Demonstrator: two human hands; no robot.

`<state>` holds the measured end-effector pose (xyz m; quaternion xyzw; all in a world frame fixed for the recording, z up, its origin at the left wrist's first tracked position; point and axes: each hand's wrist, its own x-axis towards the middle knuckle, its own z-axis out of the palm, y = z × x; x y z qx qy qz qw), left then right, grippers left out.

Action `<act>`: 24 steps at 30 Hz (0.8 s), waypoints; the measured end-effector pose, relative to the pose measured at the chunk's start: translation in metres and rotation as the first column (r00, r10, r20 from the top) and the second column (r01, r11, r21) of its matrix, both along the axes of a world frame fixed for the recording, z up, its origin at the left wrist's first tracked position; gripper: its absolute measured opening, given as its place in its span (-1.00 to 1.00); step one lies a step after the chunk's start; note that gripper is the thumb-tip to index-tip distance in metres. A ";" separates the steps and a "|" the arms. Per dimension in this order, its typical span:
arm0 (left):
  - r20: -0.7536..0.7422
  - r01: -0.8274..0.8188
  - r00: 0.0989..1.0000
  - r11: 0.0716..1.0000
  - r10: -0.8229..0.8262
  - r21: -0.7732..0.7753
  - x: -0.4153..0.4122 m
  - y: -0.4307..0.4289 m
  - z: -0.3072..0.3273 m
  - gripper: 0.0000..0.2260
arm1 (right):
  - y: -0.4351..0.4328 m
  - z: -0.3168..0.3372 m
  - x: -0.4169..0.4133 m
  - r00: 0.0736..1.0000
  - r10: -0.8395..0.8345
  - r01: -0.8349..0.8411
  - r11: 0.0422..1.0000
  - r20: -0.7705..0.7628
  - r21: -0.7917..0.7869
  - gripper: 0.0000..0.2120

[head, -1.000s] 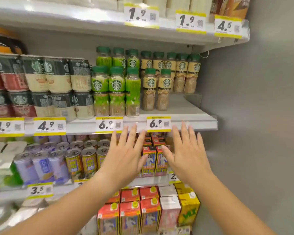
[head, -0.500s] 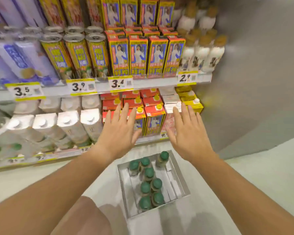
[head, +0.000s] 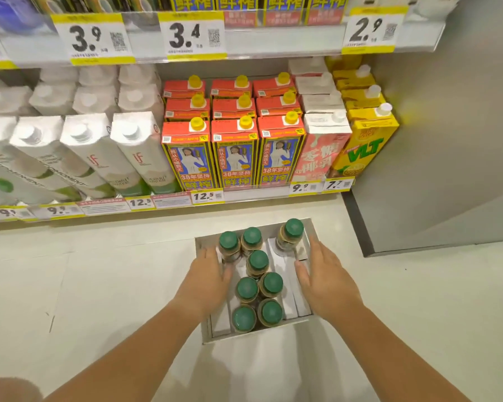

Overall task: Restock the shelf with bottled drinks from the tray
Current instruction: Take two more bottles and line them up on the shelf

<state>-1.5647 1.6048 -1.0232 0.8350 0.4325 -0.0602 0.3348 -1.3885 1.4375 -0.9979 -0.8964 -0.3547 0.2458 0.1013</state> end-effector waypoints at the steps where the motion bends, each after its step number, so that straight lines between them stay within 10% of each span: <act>1: 0.041 -0.130 0.990 0.985 0.135 -0.115 0.005 0.001 -0.007 -0.64 | 0.003 -0.006 0.002 0.998 -0.041 0.042 0.999 -0.045 0.023 -0.38; 11: 0.105 -0.364 0.903 0.871 0.417 -0.329 0.026 0.007 -0.079 -0.48 | 0.034 -0.052 0.014 0.984 -0.166 0.143 0.957 0.068 0.254 -0.39; 24: 0.336 -0.431 0.803 0.869 0.492 -0.241 0.034 0.009 -0.090 -0.60 | 0.053 -0.084 0.022 0.862 -0.295 0.460 0.798 -0.413 0.390 -0.64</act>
